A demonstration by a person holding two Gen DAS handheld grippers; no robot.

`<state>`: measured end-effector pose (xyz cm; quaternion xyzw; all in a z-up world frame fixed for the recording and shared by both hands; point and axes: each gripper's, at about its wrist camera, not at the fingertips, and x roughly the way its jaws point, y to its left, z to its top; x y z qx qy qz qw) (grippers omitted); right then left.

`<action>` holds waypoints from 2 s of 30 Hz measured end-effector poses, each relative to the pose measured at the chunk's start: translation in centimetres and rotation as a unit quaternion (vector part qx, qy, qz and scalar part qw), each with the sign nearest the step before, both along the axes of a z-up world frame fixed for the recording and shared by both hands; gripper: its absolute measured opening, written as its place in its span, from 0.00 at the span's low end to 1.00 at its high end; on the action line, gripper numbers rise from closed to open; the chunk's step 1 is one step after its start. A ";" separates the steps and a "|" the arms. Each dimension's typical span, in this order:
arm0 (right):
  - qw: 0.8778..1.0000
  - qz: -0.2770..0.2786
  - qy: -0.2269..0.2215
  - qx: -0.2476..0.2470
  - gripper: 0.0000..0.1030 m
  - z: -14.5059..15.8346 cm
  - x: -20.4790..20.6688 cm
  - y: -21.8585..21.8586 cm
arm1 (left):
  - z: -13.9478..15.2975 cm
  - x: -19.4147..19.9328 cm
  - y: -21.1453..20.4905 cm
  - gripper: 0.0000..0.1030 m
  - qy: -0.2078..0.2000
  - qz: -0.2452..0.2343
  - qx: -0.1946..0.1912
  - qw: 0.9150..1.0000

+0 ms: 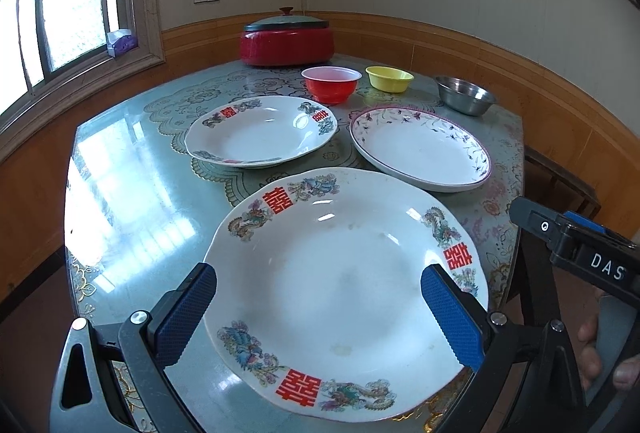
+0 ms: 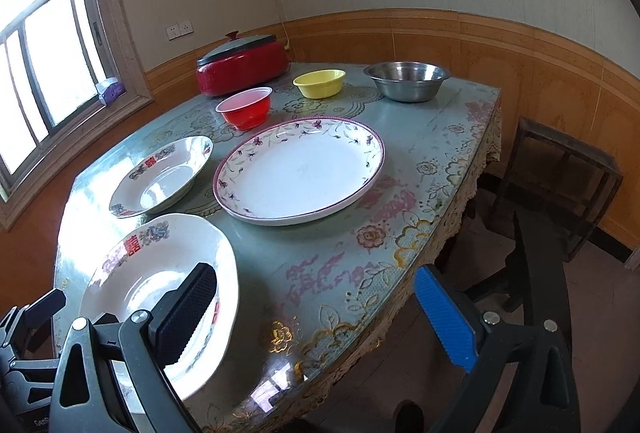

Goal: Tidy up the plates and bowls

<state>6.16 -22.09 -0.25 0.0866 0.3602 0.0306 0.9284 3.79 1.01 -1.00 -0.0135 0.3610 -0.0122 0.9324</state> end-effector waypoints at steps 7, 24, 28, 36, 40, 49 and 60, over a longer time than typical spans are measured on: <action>0.996 0.070 0.019 0.058 0.98 0.6 5.1 -4.9 | 1.7 2.4 -3.5 1.00 0.003 0.015 0.004 1.000; 0.971 0.227 0.070 0.004 0.85 -1.2 17.8 -12.5 | 1.3 9.6 -15.4 1.00 0.031 0.040 -0.041 0.998; 0.964 0.252 0.081 0.016 0.68 -1.8 20.8 -12.2 | 0.8 11.5 -14.9 1.00 0.061 0.059 -0.051 0.995; 0.957 0.273 0.101 -0.010 0.40 -4.1 25.5 -9.4 | 0.3 15.1 -11.5 0.99 0.081 0.110 -0.035 0.990; 0.951 0.288 0.109 -0.038 0.31 -4.8 26.8 -7.7 | -0.3 16.8 -9.5 0.89 0.094 0.123 -0.060 0.986; 0.924 0.354 0.085 -0.118 0.22 -4.6 27.3 -4.7 | -1.1 18.8 -7.6 0.82 0.107 0.117 -0.066 0.985; 0.860 0.462 0.065 -0.206 0.17 -4.0 29.3 -4.4 | -2.7 21.3 -9.4 0.59 0.143 0.176 -0.040 0.973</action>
